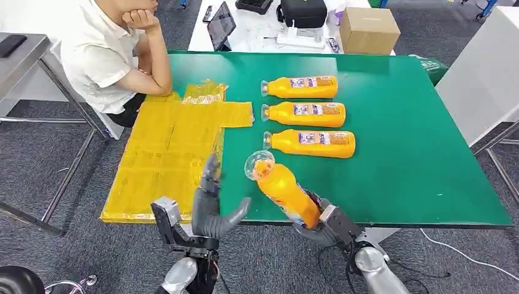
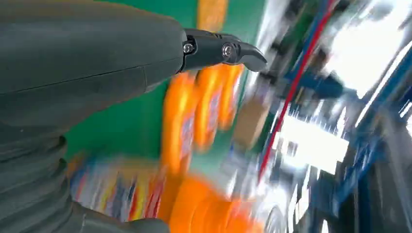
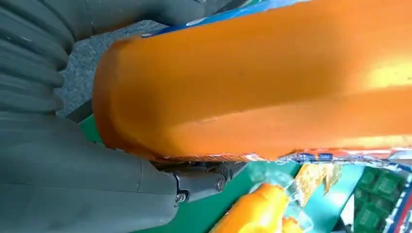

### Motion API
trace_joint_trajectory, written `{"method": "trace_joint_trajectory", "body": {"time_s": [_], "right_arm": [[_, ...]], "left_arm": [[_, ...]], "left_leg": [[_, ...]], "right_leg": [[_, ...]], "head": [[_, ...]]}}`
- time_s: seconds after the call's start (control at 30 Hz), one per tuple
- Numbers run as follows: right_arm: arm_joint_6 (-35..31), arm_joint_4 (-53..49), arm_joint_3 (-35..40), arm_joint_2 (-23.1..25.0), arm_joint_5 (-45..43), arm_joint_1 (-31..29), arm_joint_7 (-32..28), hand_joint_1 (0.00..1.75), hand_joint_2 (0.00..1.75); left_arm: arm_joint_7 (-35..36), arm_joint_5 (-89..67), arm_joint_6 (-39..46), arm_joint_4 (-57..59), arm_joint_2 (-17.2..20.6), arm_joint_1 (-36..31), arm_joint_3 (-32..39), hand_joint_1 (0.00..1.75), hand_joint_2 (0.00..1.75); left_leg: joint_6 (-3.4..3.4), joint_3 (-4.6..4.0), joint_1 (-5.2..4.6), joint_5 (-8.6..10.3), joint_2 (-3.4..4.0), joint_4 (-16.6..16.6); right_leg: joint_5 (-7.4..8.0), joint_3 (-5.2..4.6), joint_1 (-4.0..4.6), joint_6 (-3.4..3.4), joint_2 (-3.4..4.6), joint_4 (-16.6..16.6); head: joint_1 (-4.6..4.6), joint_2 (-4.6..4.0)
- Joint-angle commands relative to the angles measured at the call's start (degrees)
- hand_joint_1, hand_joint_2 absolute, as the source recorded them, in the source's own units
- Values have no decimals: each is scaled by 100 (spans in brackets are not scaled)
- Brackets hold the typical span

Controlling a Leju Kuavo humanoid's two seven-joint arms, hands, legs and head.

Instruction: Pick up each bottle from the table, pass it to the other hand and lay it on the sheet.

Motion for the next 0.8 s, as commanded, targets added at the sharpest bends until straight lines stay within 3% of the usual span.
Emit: {"method": "trace_joint_trajectory", "body": {"time_s": [0.03,0.17,0.33,0.57,0.8], "right_arm": [[-170,611,833,420,45,-693,52,175,175],[-291,645,1004,387,97,-781,128,175,175],[-468,739,1289,474,291,-921,231,175,175],[-1054,835,1829,665,748,-972,400,175,175],[-1151,1027,2236,801,675,-1066,410,175,175]], "left_arm": [[894,905,-1118,128,396,33,-260,0,175],[717,747,-884,172,340,-71,-243,0,175],[1001,772,-555,560,265,-261,-240,0,175],[717,227,714,1192,-8,-788,-133,0,175],[771,757,305,1228,-98,-992,5,0,175]], "left_leg": [[5,32,2,-9,52,-11],[4,21,2,-4,26,-7],[5,14,1,-2,20,-5],[8,31,6,-3,20,-9],[6,8,2,2,8,-2]], "right_leg": [[6,14,7,-24,40,-10],[2,9,6,-18,16,-6],[3,5,4,-12,13,-6],[1,22,13,-31,6,-10],[0,2,4,-10,2,-2]], "head": [[0,0],[0,0],[0,0],[0,0],[-2,0]]}}
